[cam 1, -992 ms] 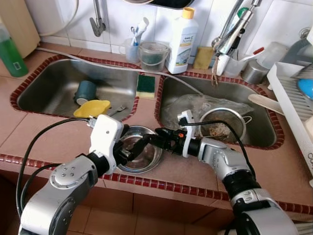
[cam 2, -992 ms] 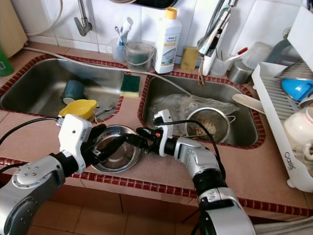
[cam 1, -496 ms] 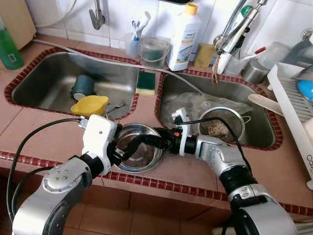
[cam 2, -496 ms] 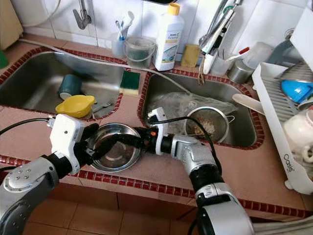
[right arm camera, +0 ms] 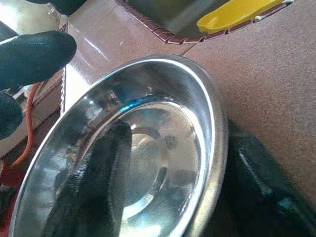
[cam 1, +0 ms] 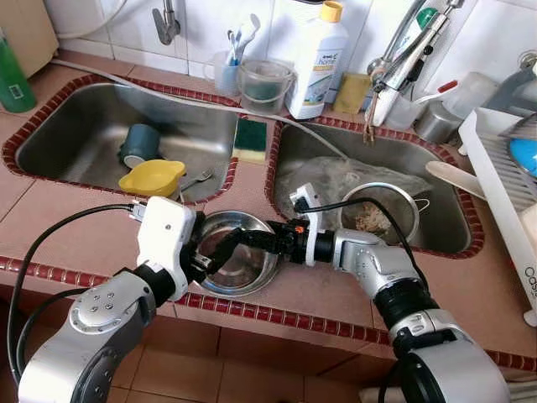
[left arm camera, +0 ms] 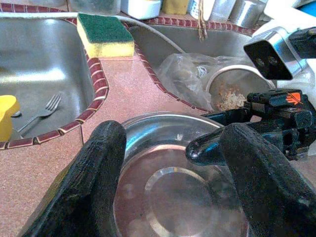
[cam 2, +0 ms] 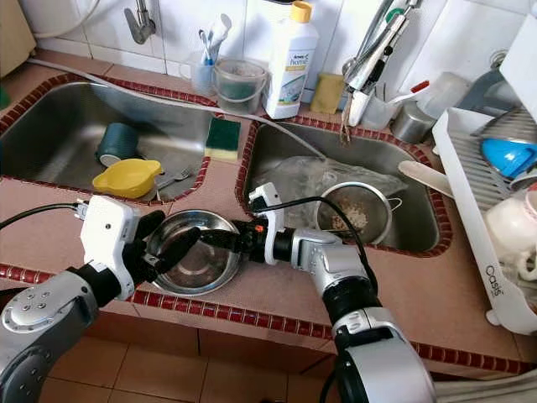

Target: Kitchen organization

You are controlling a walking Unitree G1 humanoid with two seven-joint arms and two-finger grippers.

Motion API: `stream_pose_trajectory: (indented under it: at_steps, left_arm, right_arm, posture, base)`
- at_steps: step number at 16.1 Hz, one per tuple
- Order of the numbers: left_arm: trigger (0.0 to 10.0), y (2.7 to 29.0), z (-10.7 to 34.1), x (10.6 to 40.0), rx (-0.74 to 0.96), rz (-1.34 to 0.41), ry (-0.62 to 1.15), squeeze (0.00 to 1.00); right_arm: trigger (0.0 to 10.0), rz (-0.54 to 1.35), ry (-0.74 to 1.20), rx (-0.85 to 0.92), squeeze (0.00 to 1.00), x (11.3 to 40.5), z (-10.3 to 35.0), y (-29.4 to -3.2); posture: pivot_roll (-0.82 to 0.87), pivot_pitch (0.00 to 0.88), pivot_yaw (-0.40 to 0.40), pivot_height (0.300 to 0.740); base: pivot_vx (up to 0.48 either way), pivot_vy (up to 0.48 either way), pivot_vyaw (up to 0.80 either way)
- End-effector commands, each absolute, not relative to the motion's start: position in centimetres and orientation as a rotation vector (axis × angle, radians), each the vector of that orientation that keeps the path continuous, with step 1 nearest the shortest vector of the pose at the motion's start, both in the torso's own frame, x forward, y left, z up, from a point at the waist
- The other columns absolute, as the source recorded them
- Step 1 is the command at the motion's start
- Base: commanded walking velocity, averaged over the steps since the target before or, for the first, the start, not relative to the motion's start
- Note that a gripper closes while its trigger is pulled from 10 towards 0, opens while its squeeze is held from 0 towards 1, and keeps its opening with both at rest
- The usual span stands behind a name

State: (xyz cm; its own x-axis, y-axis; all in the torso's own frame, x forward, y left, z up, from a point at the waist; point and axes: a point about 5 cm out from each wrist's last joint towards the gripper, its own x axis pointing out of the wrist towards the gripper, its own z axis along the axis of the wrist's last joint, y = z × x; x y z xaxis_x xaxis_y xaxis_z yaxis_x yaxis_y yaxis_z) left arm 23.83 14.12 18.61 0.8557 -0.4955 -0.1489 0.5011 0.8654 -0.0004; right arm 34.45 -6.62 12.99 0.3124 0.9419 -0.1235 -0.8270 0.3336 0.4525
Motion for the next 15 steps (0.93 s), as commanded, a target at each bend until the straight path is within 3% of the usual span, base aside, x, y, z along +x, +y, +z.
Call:
stream_pose_trajectory:
  at_steps: [1,15]
  left_arm:
    - [10.0,13.83,18.77,23.47,0.034,-0.538,0.141,0.0]
    - [10.0,13.33,19.21,23.44,0.015,-0.614,0.122,0.0]
  right_arm:
    - [0.0,1.205,0.417,0.328,0.0,34.42,12.83,-6.87]
    - [0.0,1.155,0.407,0.336,0.0,34.85,12.9,-7.79]
  posture:
    - [0.02,0.163,-0.146,0.74]
    - [0.0,0.159,-0.129,0.74]
  base:
    - [0.0,0.0,0.0]
    - [0.0,0.0,0.0]
